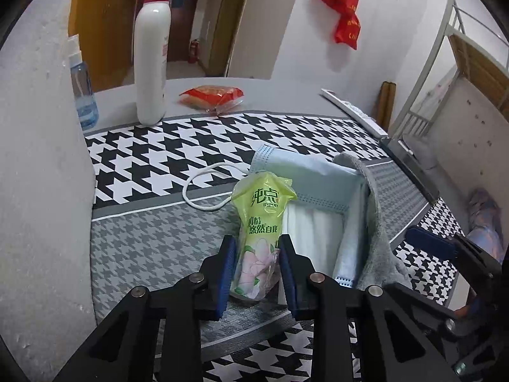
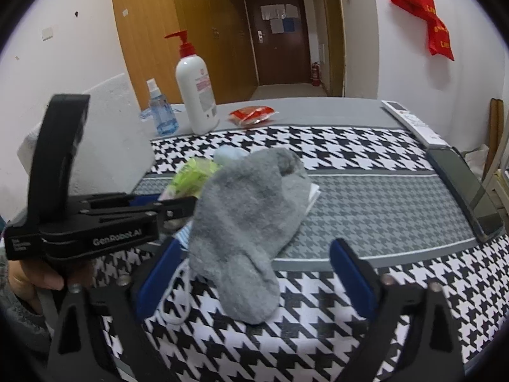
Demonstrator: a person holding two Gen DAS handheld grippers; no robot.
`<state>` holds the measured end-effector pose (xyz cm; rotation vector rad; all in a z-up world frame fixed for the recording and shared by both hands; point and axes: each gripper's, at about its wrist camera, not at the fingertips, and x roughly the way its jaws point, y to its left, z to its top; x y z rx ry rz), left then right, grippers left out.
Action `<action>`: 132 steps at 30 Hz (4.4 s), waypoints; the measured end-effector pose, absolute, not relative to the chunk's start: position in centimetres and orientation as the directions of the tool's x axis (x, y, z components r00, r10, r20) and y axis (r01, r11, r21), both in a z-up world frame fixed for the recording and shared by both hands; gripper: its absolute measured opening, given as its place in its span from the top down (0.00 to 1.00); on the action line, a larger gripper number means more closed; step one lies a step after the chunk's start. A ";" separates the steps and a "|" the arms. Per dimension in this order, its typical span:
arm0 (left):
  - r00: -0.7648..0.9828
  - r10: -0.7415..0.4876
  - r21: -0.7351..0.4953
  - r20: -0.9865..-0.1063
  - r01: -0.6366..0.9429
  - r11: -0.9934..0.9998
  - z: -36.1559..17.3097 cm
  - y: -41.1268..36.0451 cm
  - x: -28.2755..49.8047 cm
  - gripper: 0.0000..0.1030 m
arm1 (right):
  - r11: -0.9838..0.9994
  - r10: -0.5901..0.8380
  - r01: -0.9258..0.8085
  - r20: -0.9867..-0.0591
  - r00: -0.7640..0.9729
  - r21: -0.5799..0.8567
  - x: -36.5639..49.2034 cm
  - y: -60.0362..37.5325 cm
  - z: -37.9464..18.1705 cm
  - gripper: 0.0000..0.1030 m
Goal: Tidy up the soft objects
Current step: 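Close the left gripper on the green bag while the right gripper closes on the grey sock, then lift the green bag with the left gripper while the right gripper lifts the grey sock, then carry the green bag over the foam box while the right gripper carries the grey sock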
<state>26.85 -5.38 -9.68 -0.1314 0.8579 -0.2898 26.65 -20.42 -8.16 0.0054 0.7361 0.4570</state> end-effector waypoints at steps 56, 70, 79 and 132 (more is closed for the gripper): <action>0.722 -0.290 -0.200 -0.628 0.210 0.957 -7.5 -5.6 24.1 0.71 | 0.982 0.181 -0.176 -0.628 0.757 0.070 20.5 -26.2 -5.1 0.84; 0.726 -0.285 -0.196 -0.626 0.206 0.959 -7.4 -5.4 24.1 0.71 | 0.966 0.215 -0.254 -0.709 0.672 0.053 21.6 -24.0 -8.8 0.37; 0.724 -0.291 -0.198 -0.625 0.214 0.957 -7.4 -5.6 24.0 0.71 | 0.965 0.194 -0.262 -0.732 0.653 0.022 21.8 -23.6 -10.4 0.37; 0.835 -0.295 -0.102 -0.465 0.280 0.954 -1.0 -4.5 17.6 0.71 | 0.953 0.301 -0.266 -0.522 0.798 0.142 21.3 -23.7 -2.2 0.88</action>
